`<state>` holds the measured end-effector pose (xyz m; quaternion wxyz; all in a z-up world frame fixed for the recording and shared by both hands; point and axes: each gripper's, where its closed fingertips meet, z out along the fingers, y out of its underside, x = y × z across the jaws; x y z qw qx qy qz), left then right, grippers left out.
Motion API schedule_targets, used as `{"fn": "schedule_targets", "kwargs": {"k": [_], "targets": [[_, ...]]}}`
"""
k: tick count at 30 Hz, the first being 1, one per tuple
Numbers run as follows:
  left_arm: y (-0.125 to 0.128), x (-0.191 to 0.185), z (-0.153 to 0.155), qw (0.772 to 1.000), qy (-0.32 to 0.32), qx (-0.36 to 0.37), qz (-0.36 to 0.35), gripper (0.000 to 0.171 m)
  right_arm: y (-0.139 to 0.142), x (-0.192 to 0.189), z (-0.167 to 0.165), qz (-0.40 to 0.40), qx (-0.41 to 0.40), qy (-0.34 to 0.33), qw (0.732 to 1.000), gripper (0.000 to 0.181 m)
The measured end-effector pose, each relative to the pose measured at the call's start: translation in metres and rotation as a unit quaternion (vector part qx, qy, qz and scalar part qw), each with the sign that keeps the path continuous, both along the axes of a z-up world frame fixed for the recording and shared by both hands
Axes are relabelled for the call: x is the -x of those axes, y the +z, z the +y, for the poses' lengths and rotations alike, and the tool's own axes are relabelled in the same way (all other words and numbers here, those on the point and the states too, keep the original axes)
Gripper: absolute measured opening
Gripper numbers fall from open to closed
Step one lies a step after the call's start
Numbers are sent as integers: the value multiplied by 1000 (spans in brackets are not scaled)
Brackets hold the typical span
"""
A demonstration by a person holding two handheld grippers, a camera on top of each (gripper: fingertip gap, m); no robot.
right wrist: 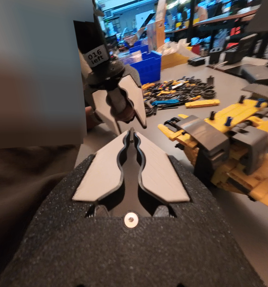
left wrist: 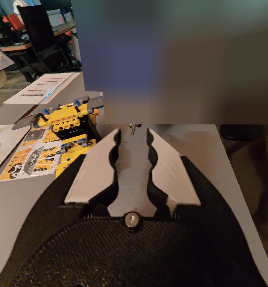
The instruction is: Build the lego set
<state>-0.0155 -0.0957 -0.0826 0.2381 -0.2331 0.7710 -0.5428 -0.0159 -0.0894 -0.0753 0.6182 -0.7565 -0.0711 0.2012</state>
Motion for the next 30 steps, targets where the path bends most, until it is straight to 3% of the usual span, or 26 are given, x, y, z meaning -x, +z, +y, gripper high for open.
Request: {"fn": "schedule_targets", "kwargs": {"k": [4,7,10,15,18,20,30], "targets": [[8,-21,22,997,72,35,-2,48,12,-33,-4,-78,-37,-161,983,4],[5,-43,42,989,122,62,59,59,10,-52,-16,-201,-34,-284,937,3],[1,-65,47,979,143,66,128,79,1,-61,-18,-230,-39,-356,905,3],[-17,-95,42,975,144,-14,169,88,-20,-75,-8,-188,9,-382,905,3],[-19,-103,37,974,135,-13,183,79,-24,-85,-9,-187,16,-394,900,4],[-19,-102,32,975,118,-4,188,57,-24,-86,-8,-187,13,-396,899,3],[-23,-101,32,975,112,18,191,58,-27,-87,1,-259,20,-407,876,3]]}}
